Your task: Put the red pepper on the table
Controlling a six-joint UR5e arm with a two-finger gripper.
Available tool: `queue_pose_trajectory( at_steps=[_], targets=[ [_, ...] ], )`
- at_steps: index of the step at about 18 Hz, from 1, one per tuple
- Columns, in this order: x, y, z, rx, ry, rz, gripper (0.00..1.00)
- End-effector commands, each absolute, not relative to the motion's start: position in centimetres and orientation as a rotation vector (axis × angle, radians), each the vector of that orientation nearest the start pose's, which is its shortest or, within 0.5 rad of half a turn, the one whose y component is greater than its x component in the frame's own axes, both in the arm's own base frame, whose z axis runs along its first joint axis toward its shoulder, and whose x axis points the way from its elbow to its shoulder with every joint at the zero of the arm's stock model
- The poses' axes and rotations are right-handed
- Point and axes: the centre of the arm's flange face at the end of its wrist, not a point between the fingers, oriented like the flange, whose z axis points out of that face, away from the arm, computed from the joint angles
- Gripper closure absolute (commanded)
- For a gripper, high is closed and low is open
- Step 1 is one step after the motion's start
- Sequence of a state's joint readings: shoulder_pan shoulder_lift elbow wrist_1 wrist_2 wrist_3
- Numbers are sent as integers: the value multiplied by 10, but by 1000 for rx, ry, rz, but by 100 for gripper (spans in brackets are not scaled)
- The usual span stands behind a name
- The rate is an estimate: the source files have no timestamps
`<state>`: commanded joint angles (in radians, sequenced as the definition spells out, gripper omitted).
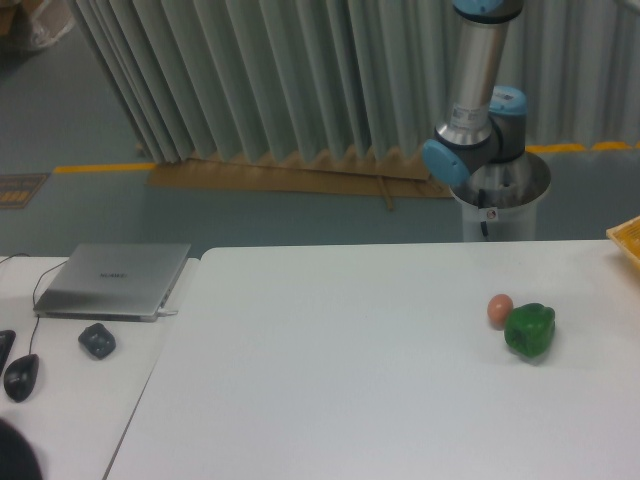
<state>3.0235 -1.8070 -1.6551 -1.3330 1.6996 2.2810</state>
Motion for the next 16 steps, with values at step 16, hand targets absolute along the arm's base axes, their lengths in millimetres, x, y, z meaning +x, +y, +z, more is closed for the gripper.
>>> queue_pose_trajectory(
  at_steps=[16],
  targets=[
    [-548, 129, 310, -3074, 452, -292, 0]
  ],
)
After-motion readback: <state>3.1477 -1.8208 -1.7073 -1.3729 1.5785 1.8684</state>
